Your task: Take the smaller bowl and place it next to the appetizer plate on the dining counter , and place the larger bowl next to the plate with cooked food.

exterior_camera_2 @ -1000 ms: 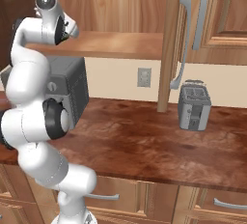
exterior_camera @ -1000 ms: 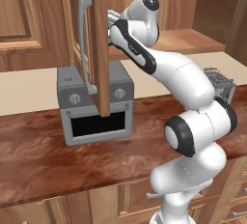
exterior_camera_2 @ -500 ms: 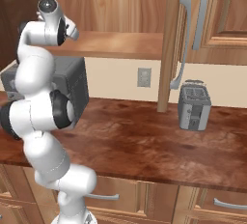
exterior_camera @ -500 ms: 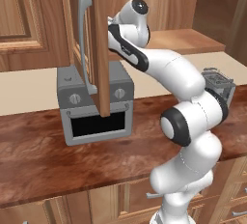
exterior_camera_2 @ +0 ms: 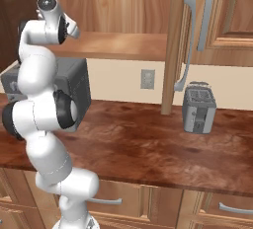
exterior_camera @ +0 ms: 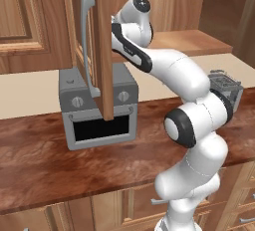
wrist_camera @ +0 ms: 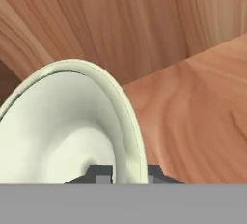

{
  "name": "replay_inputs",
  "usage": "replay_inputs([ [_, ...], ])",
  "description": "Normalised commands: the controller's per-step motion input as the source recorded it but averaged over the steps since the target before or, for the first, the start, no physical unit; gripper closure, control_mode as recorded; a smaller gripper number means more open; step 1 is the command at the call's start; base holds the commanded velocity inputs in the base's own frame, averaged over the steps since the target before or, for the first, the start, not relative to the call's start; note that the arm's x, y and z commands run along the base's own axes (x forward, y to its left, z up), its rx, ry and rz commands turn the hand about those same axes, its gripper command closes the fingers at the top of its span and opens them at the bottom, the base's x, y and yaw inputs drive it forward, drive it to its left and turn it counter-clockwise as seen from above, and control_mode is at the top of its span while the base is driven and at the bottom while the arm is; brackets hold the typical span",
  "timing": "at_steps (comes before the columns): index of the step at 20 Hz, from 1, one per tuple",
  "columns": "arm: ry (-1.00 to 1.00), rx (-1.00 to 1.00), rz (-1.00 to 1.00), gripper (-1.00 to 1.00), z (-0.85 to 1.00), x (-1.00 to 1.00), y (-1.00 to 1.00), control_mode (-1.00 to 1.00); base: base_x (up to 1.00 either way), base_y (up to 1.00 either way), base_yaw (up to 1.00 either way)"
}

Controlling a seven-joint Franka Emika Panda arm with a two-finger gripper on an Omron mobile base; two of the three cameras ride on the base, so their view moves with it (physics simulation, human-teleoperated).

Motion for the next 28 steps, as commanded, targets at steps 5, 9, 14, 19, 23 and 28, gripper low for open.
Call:
replay_inputs([
  [5,0.00,0.00,0.00,1.00,0.25,-0.20,-0.10,-1.00,0.00,0.00,0.00],
  [9,0.00,-0.03,-0.04,1.00,0.01,-0.65,-0.42,-1.00,0.00,0.00,0.00],
  [14,0.00,-0.03,-0.06,1.00,-0.03,-0.86,-0.58,-1.00,0.00,0.00,0.00],
  [19,0.00,-0.01,-0.01,1.00,0.00,-0.96,-0.41,-1.00,0.00,0.00,0.00],
  [23,-0.04,-0.01,0.00,1.00,0.10,-1.00,-0.48,-1.00,0.00,0.00,0.00],
  [28,-0.02,0.00,0.00,1.00,0.13,-1.00,-0.59,-1.00,0.00,0.00,0.00],
])
